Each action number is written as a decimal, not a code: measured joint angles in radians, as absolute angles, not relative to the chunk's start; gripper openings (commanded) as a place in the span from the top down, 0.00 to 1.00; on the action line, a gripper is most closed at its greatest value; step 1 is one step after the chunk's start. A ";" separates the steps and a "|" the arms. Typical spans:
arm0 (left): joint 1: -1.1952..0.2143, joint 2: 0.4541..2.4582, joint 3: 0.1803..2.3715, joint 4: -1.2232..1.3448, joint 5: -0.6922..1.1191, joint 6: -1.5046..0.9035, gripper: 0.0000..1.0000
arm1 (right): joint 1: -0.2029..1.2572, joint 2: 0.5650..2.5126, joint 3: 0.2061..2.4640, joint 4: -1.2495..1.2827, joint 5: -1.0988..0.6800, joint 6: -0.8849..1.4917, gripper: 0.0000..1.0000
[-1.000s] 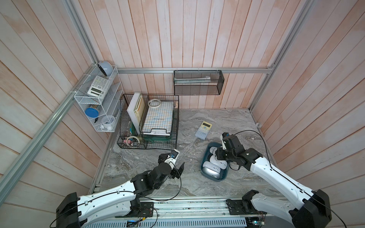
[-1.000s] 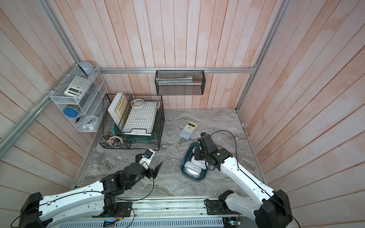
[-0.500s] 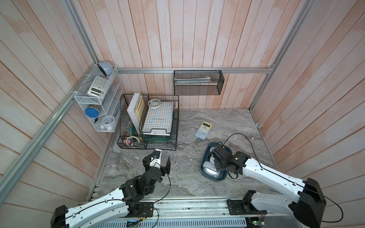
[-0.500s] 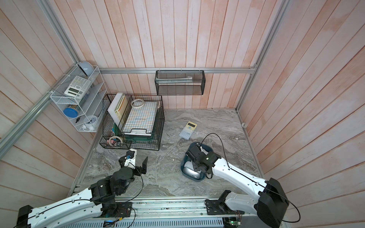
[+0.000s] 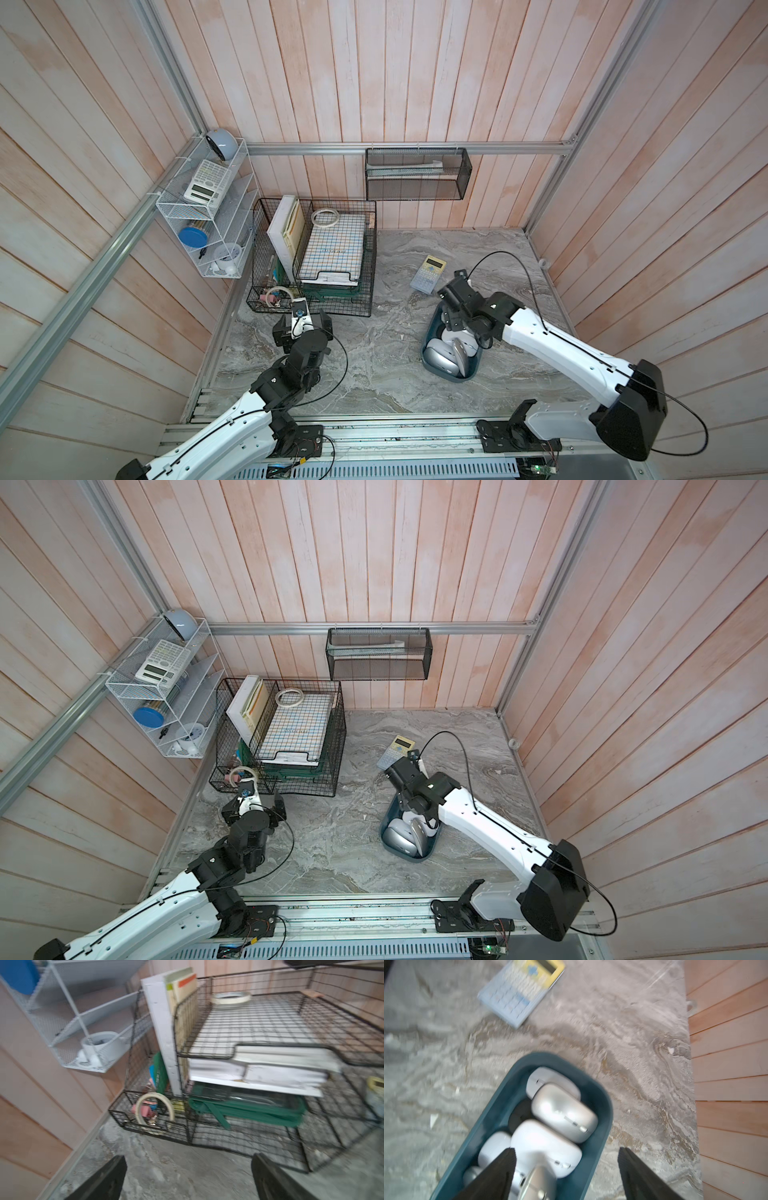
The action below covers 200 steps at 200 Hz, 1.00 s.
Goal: Put the mouse in the storage box
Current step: Place the mouse in the storage box, then reset both arms
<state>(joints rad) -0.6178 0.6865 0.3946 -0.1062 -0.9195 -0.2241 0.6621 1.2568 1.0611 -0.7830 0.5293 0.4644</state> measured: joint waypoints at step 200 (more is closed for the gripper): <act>-0.007 1.357 0.329 0.775 -0.395 -0.078 0.00 | 0.089 1.333 0.391 0.508 0.575 0.231 0.15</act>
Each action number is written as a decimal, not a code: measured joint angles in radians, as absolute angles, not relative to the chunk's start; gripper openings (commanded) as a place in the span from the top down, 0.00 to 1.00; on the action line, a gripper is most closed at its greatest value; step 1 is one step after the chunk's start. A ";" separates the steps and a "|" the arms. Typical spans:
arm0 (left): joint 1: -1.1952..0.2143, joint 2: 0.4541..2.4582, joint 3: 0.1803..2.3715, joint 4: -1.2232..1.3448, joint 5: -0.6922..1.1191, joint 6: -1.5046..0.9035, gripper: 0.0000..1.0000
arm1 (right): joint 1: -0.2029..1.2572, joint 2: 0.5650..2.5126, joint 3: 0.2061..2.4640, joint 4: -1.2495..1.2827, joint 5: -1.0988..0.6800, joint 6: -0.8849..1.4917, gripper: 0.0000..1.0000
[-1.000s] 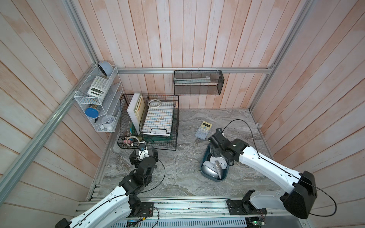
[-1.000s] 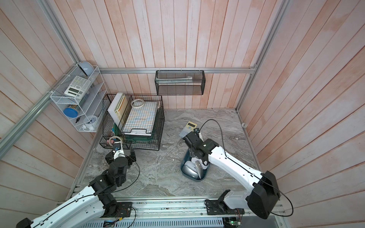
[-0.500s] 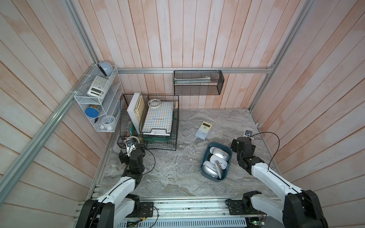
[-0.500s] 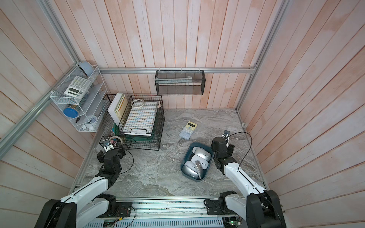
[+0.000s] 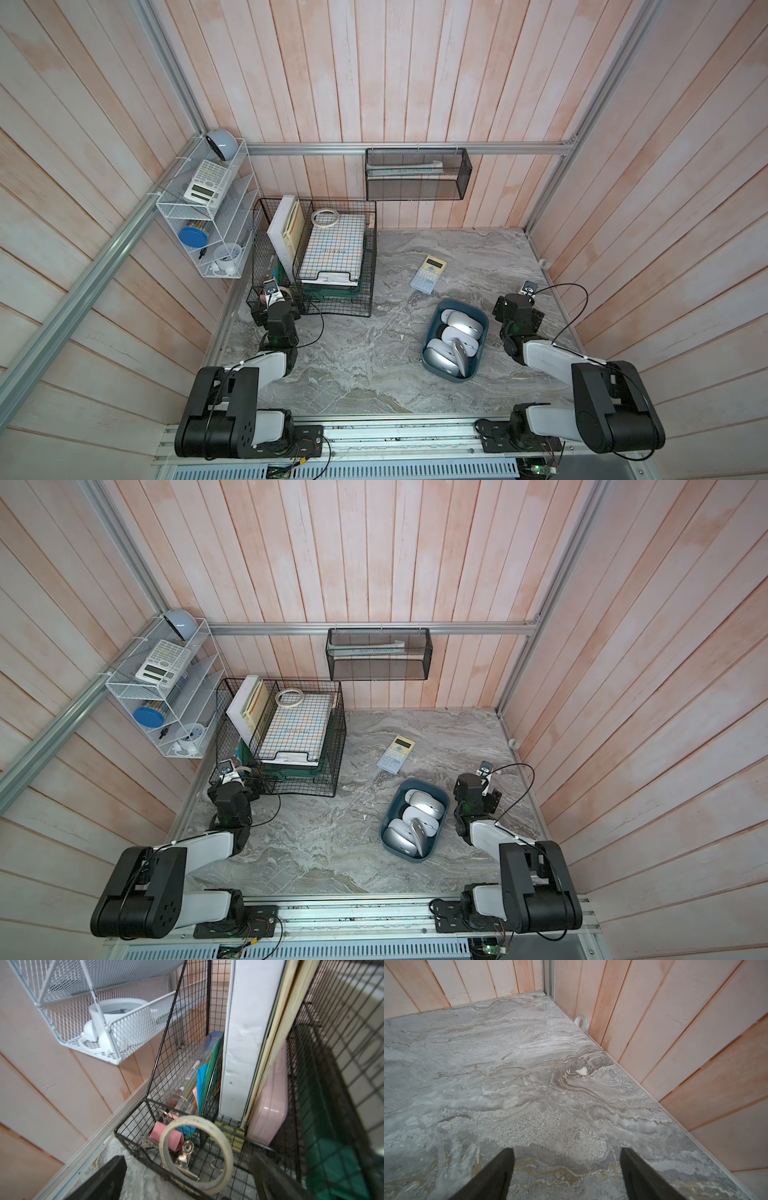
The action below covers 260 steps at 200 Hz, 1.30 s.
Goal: Put the mouse in the storage box
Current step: Reset both arms
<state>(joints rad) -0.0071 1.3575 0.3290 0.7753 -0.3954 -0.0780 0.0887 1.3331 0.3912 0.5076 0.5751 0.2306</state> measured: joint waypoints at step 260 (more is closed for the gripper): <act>0.041 1.541 0.340 0.913 -0.191 -0.094 0.00 | 0.088 1.562 0.373 0.949 0.377 0.051 0.02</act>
